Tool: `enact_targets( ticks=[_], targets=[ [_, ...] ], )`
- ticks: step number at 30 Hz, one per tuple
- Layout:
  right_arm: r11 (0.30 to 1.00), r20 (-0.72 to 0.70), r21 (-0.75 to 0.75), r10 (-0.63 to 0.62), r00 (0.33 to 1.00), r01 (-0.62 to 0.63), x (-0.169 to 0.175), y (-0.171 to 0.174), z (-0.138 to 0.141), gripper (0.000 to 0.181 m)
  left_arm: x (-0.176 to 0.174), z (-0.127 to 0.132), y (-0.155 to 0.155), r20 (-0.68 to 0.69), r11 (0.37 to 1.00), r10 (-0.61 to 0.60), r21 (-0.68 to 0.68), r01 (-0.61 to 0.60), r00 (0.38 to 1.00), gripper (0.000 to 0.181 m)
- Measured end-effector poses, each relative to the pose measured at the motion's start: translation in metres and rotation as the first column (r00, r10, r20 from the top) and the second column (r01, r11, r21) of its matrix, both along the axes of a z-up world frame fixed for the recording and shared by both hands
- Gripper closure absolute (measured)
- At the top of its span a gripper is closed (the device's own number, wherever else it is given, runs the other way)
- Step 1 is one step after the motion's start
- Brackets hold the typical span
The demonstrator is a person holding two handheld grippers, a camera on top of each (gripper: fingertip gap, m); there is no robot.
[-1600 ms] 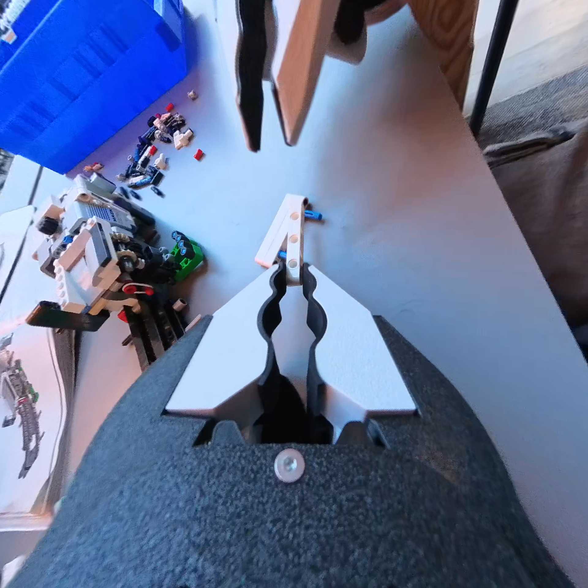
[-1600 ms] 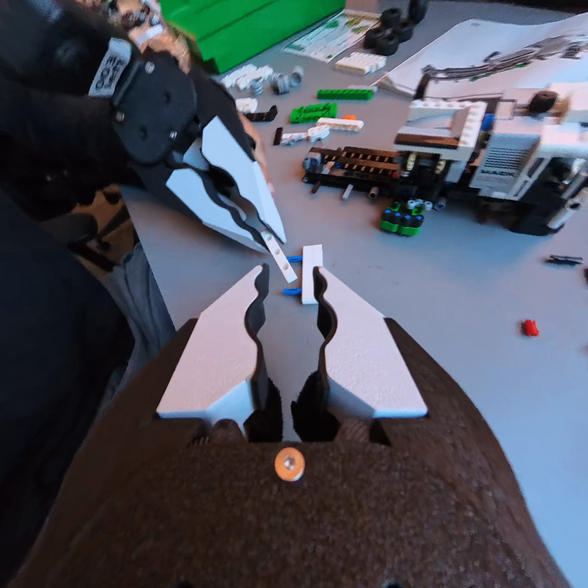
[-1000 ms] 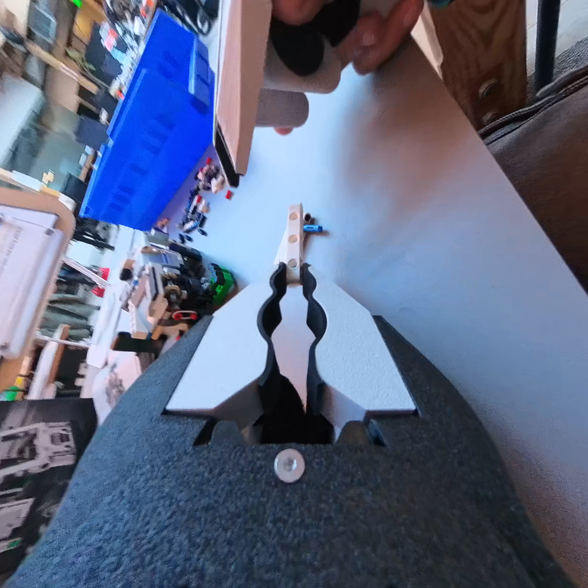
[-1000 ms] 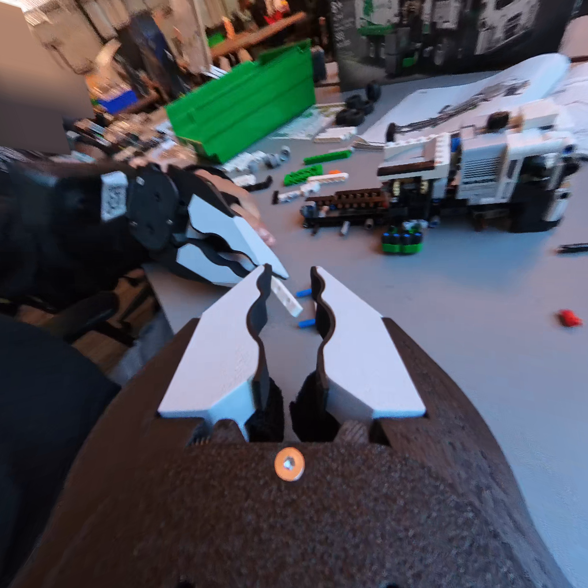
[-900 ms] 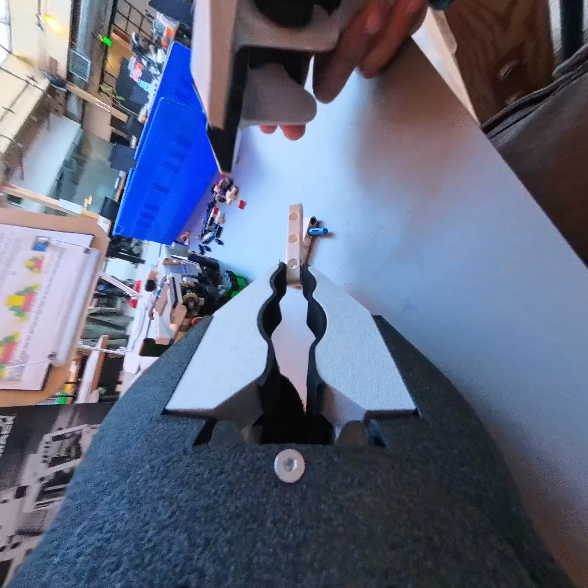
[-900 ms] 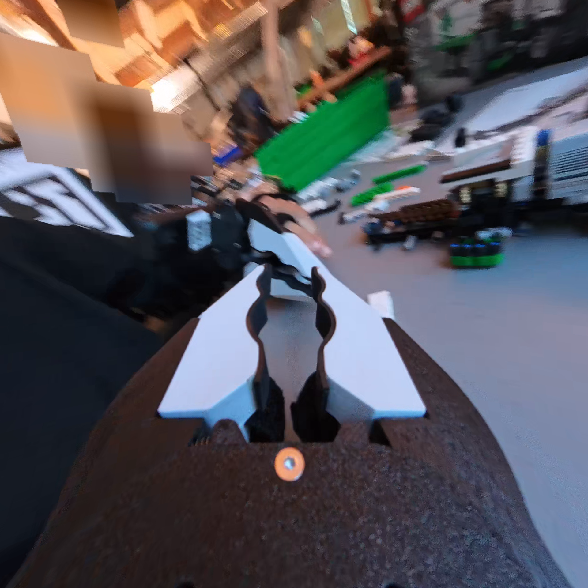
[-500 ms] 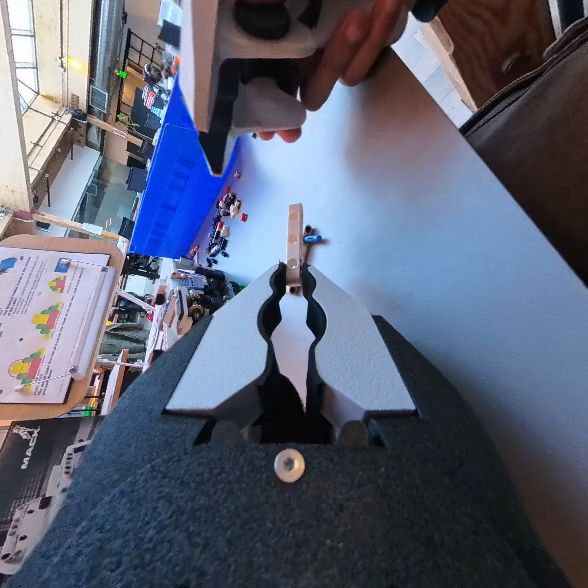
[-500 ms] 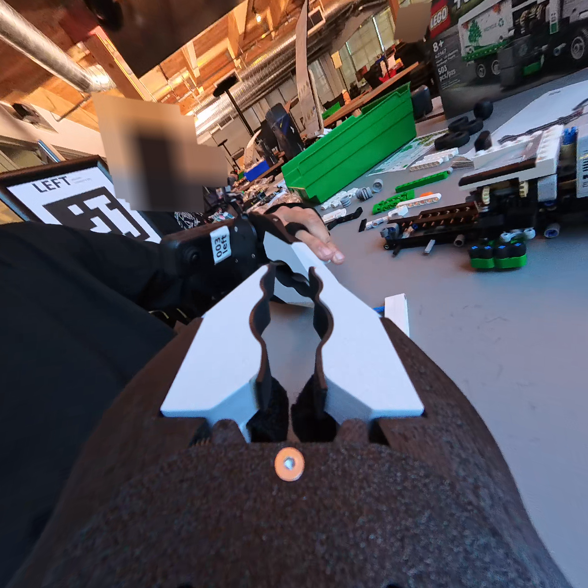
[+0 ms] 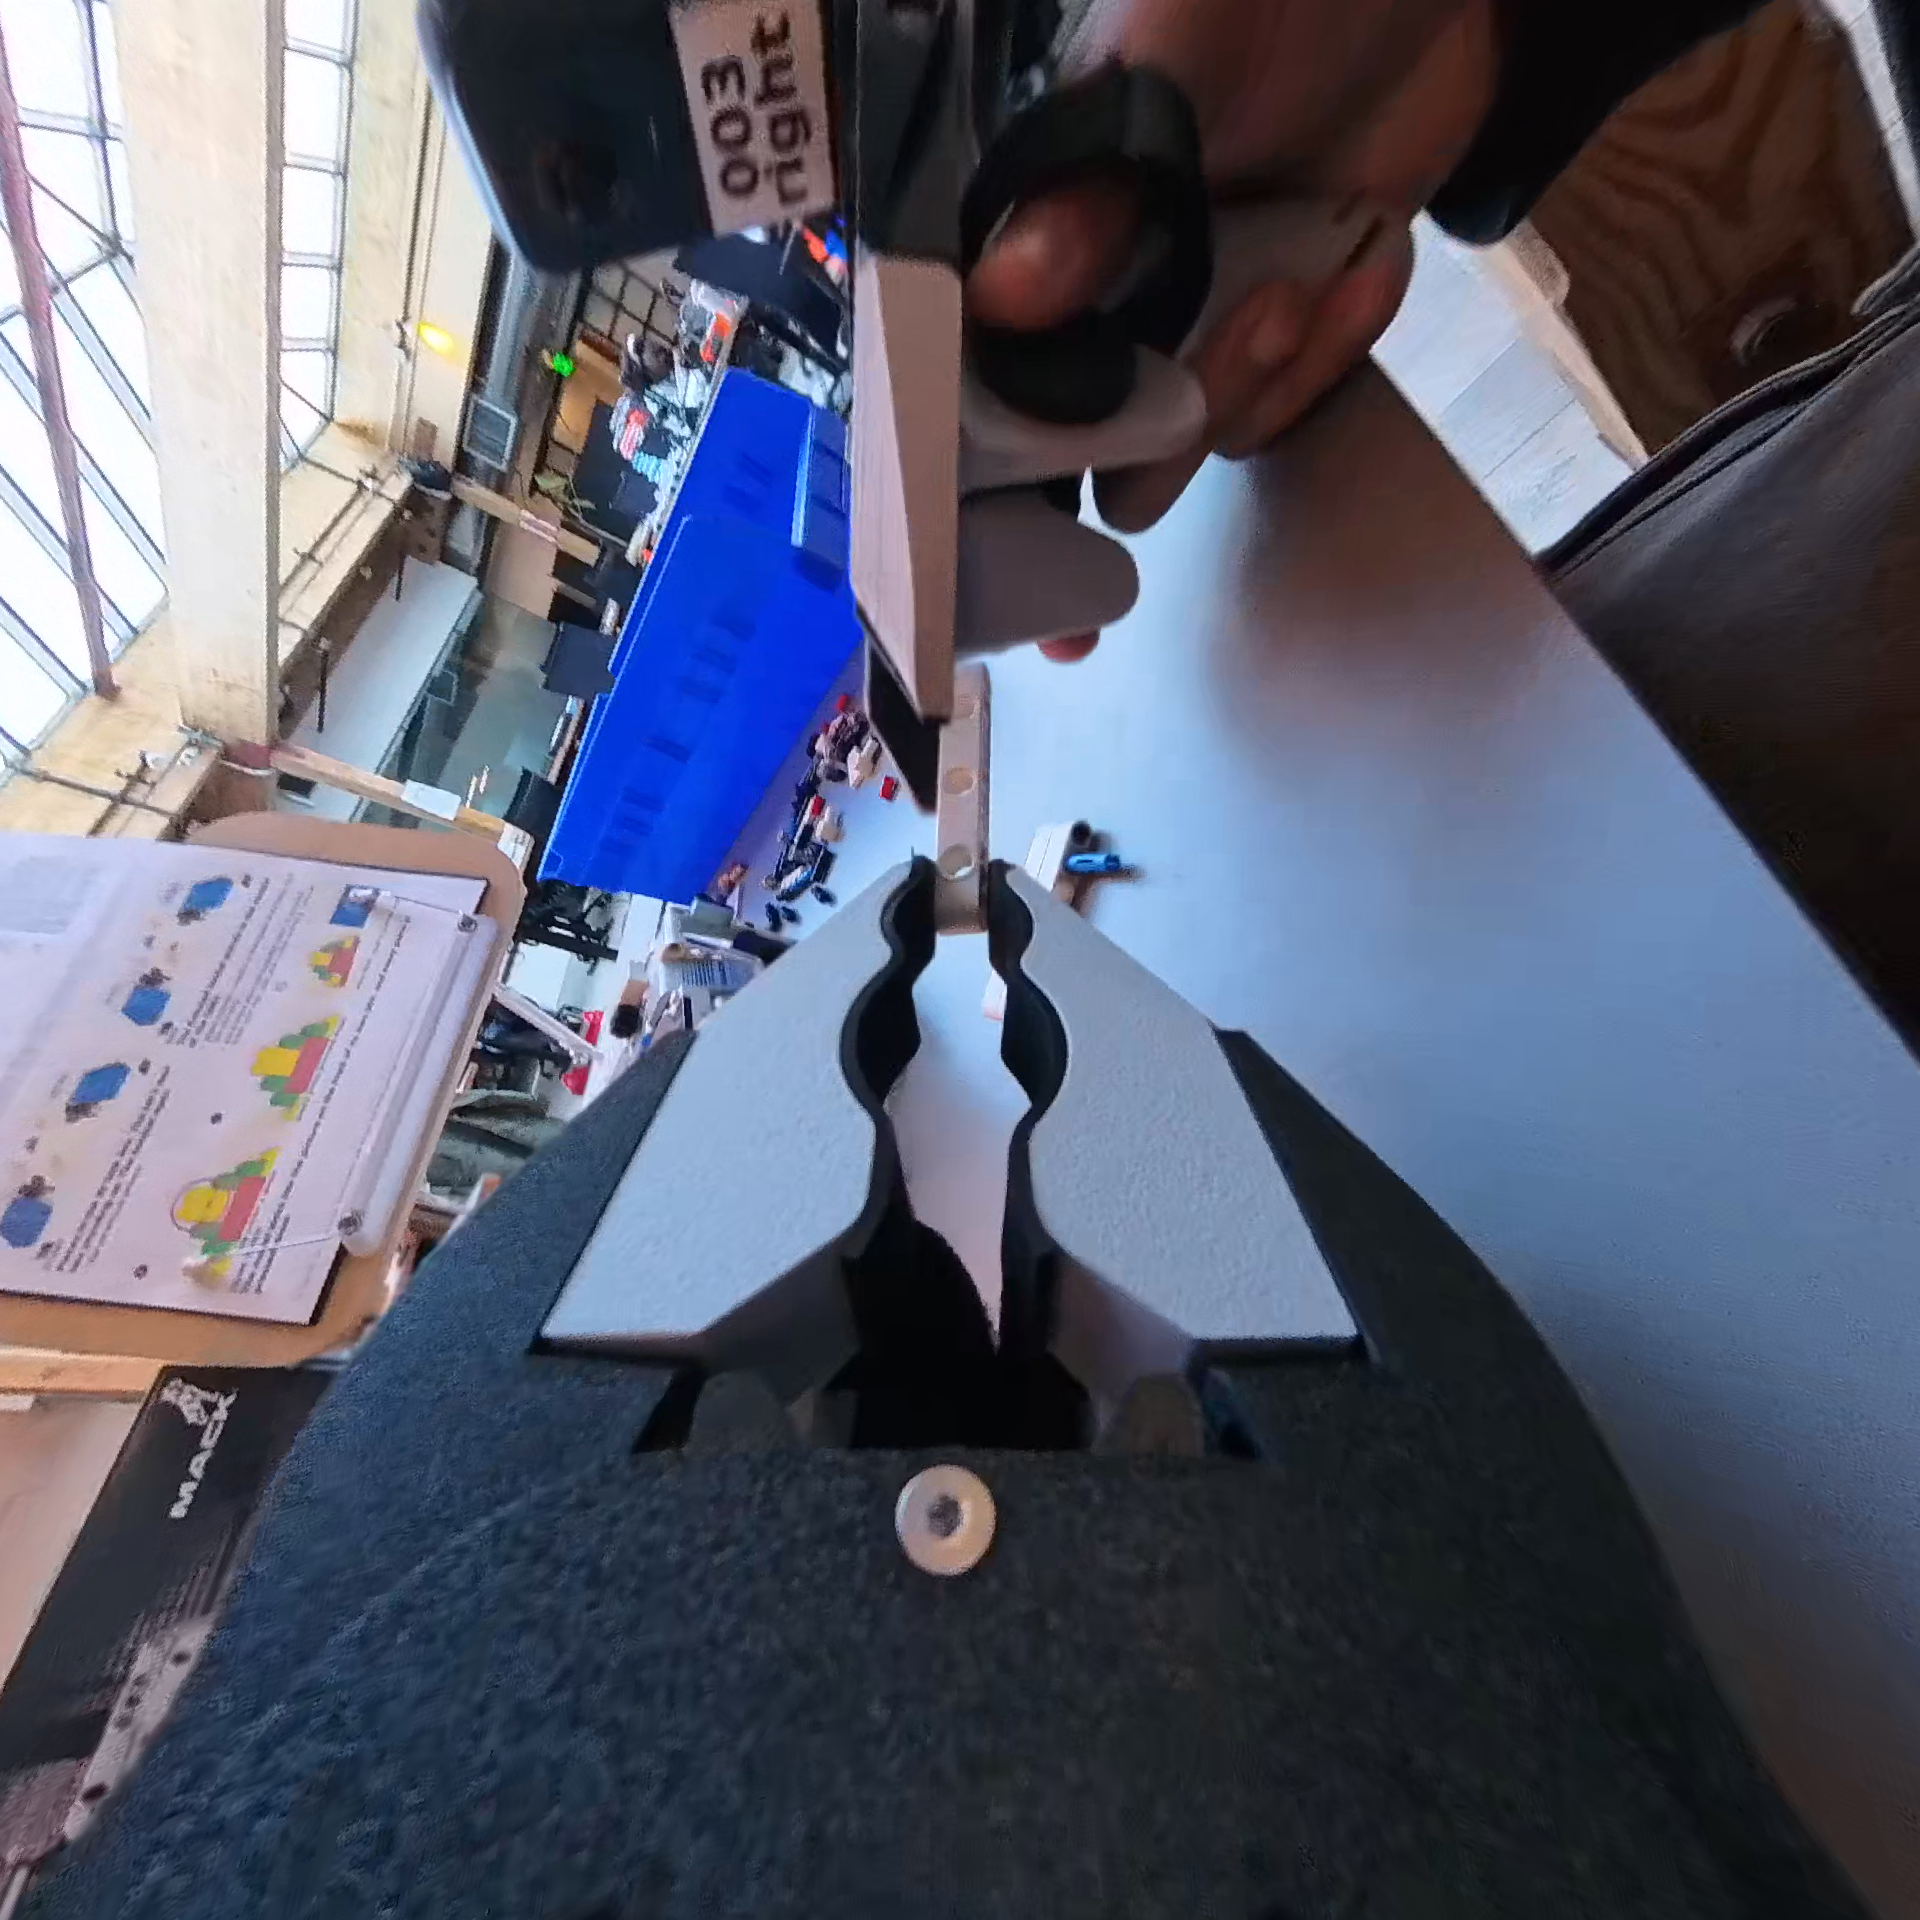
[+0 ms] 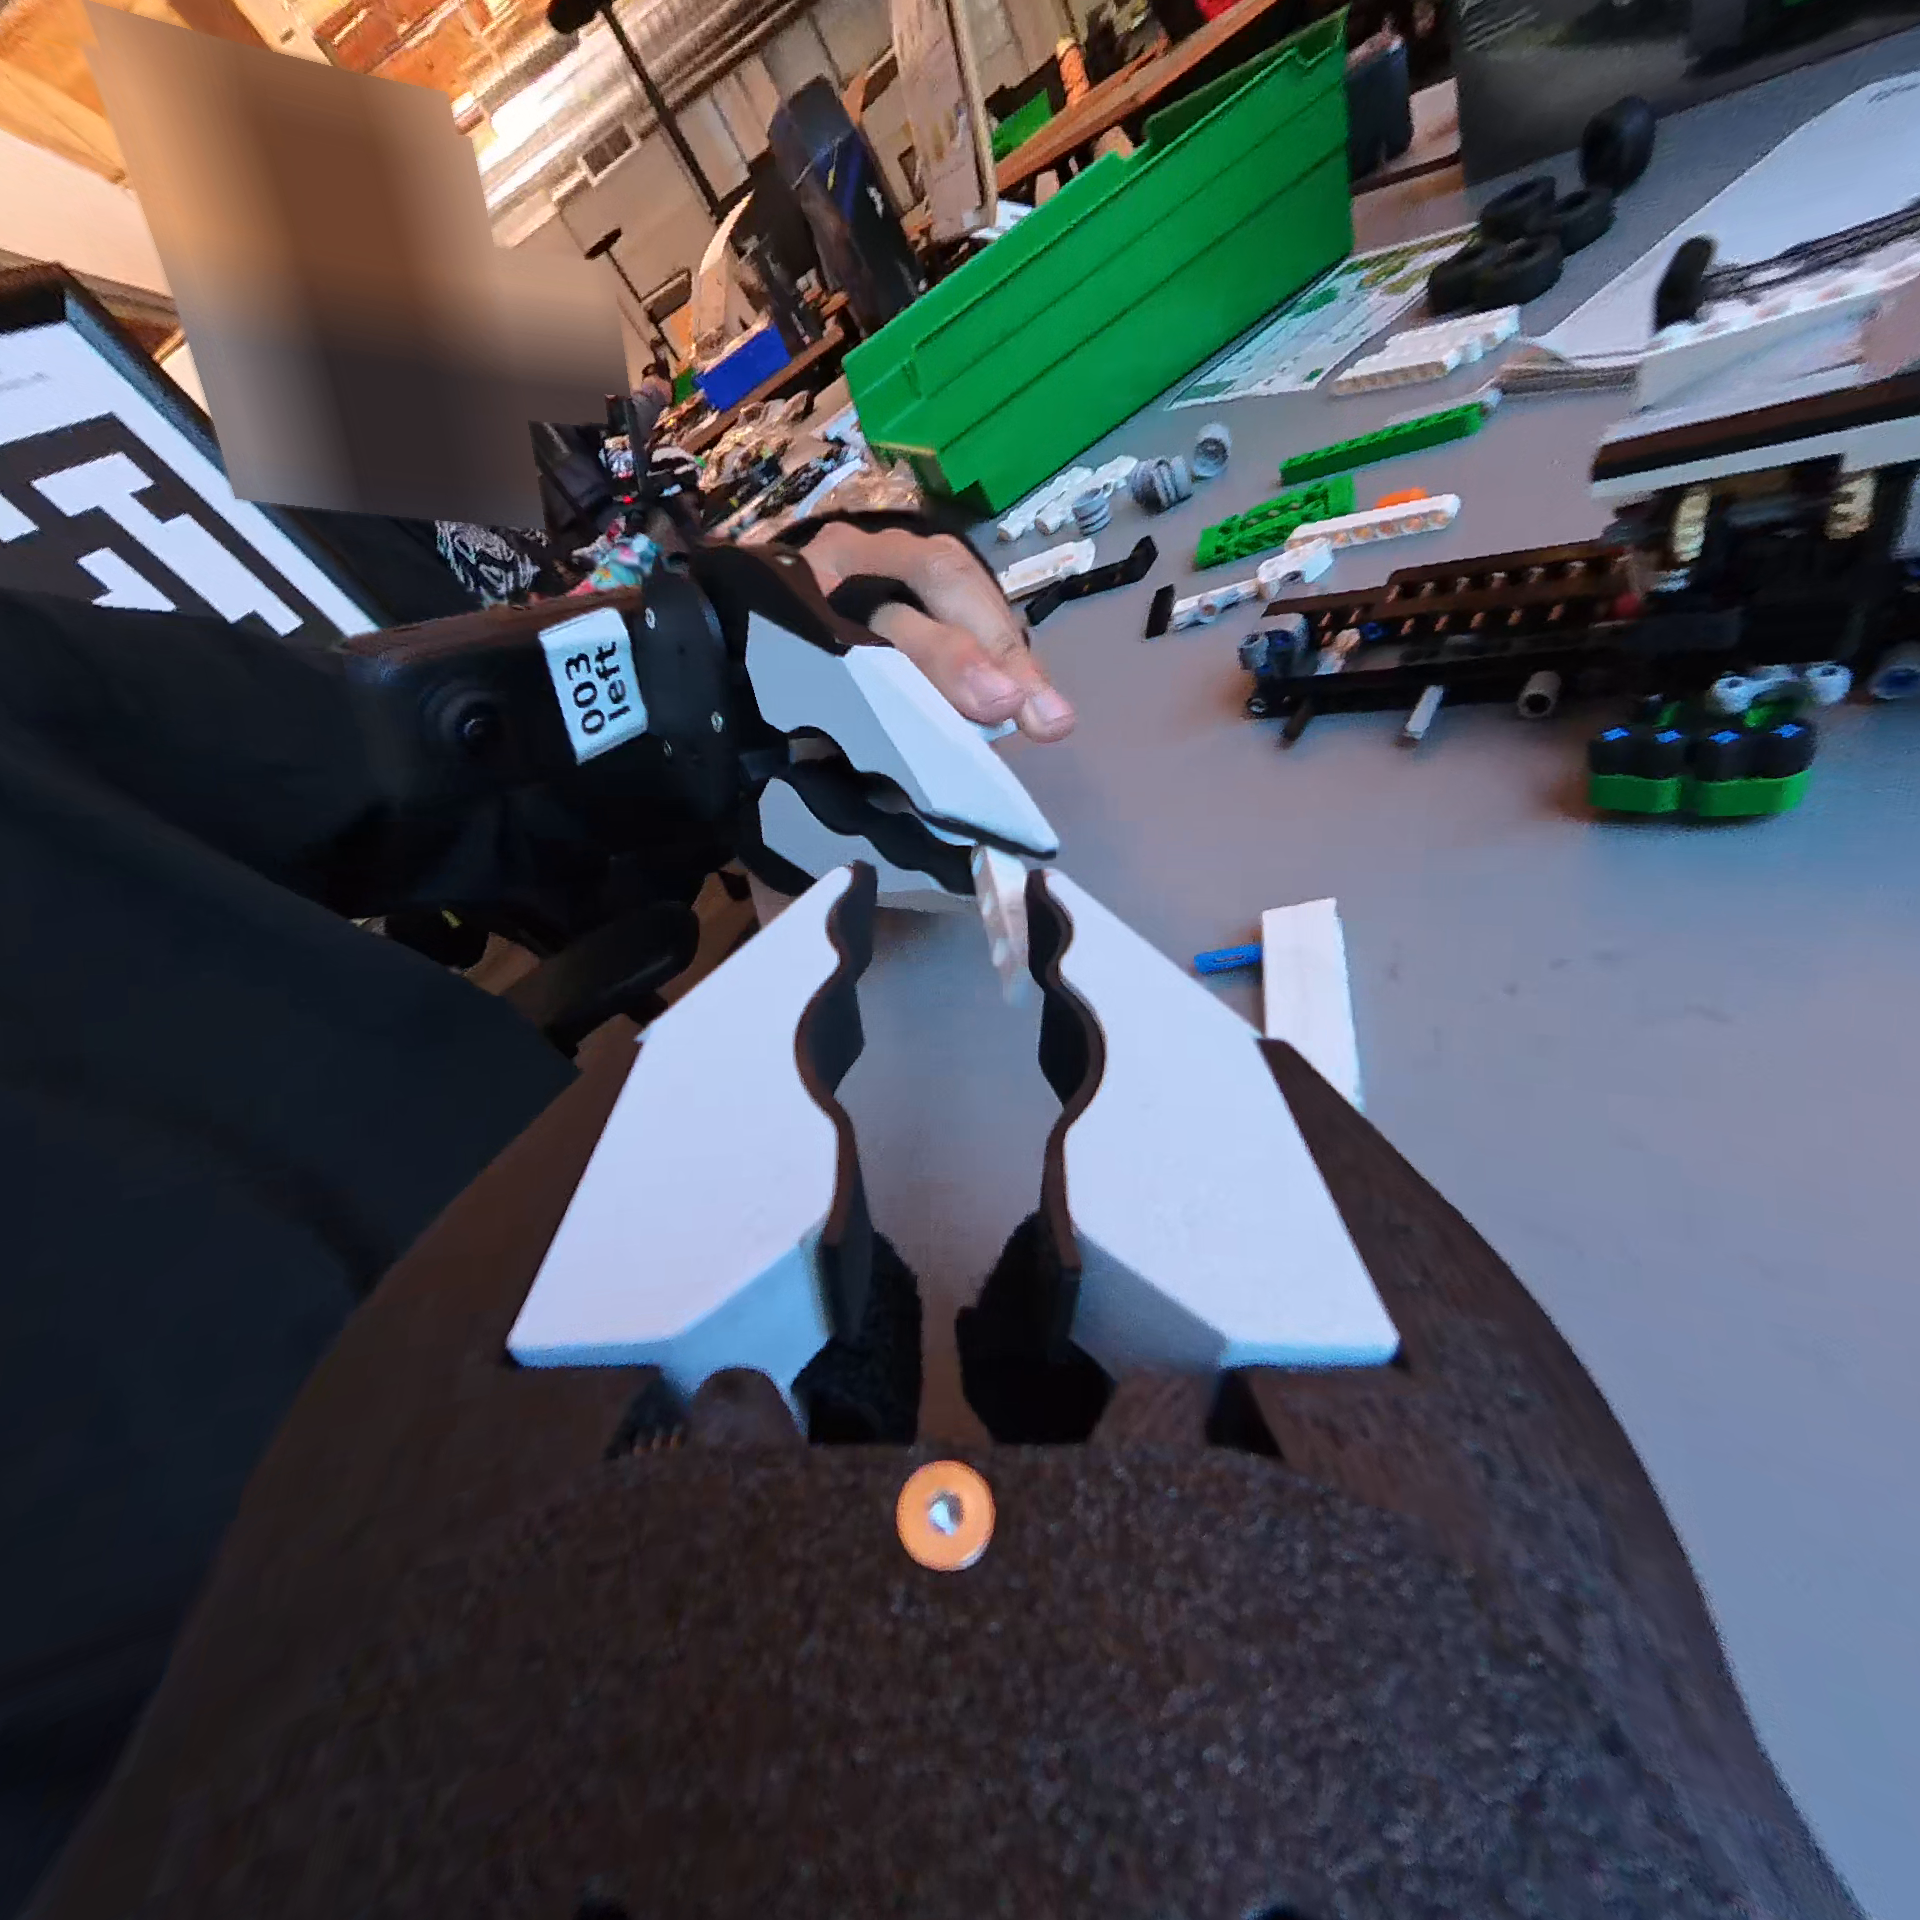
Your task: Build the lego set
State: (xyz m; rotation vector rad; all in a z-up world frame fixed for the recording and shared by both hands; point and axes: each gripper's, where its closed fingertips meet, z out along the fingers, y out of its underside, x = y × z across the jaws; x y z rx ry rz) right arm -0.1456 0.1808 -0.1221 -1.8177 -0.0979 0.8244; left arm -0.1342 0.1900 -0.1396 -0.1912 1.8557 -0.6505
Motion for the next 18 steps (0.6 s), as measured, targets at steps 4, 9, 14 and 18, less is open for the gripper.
enact_targets(
  ticks=[4, 9, 14, 18],
  targets=[
    [0.999, -0.003, -0.026, 0.039, 0.999, -0.039, -0.005, -0.001, -0.004, 0.155, -0.001, 0.004, -0.007, 0.025, 1.0, -0.017, -0.002, 0.017, 1.0, 0.174],
    [0.999, -0.009, -0.002, 0.041, 0.999, -0.041, -0.004, -0.003, 0.0, 0.165, -0.002, 0.005, -0.008, 0.023, 0.999, -0.029, -0.016, 0.029, 0.999, 0.174],
    [0.999, 0.006, -0.033, 0.025, 1.0, -0.025, -0.002, -0.002, -0.005, 0.174, -0.002, 0.004, -0.007, 0.022, 1.0, -0.022, -0.001, 0.022, 1.0, 0.174],
    [0.999, 0.067, -0.031, -0.026, 0.997, 0.028, 0.006, -0.001, -0.006, 0.174, 0.002, 0.004, -0.003, 0.019, 1.0, 0.022, -0.012, -0.022, 1.0, 0.174]
  ],
)
